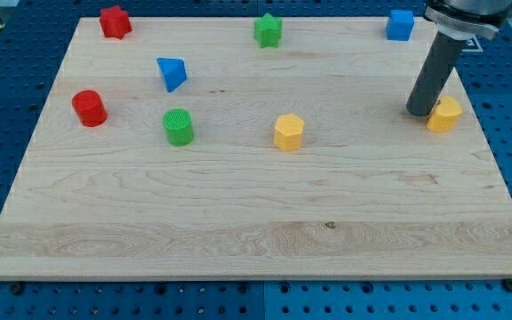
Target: Move the yellow hexagon to the bottom left corner of the board
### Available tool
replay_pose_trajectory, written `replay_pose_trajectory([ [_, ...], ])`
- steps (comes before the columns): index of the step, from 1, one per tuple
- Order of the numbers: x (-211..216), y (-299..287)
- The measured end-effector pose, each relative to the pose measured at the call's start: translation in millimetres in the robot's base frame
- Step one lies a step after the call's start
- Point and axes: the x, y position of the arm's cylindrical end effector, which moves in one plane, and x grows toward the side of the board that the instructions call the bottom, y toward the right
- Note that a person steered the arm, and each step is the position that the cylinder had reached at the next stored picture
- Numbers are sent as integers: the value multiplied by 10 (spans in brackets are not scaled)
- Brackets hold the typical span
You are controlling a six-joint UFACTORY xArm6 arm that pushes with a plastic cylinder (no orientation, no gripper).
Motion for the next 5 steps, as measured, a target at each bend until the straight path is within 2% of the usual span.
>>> replay_pose_trajectory([
  [2,-1,-488],
  [5,-17,-1673],
])
